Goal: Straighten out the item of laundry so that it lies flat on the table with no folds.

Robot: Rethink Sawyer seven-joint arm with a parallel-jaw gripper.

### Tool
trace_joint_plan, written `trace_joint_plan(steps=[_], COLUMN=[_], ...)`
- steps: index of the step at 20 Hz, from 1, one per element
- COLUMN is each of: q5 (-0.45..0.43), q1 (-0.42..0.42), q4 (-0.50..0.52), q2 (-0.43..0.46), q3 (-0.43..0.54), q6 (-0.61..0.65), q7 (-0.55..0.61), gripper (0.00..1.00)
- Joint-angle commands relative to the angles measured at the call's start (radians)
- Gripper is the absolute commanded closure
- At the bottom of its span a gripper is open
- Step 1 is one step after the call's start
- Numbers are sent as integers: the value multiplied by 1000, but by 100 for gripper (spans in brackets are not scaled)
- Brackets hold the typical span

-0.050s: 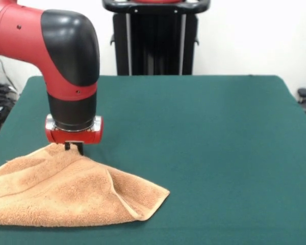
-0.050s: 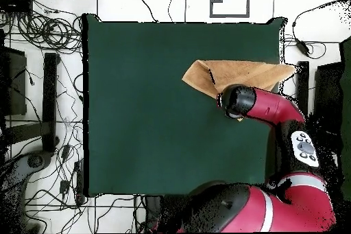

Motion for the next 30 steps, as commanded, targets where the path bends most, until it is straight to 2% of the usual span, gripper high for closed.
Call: trace_joint_plan(steps=[1,5,10,17,30], q5=[39,69,141,203,328], q1=[69,106,141,158,224], q4=[342,395,459,524,620], q2=[78,60,29,-32,-155], q3=[109,82,57,55,41], q6=[-74,-117,-95,-8,127], q7=[234,292,341,301,311], gripper=[100,100,100,100,100])
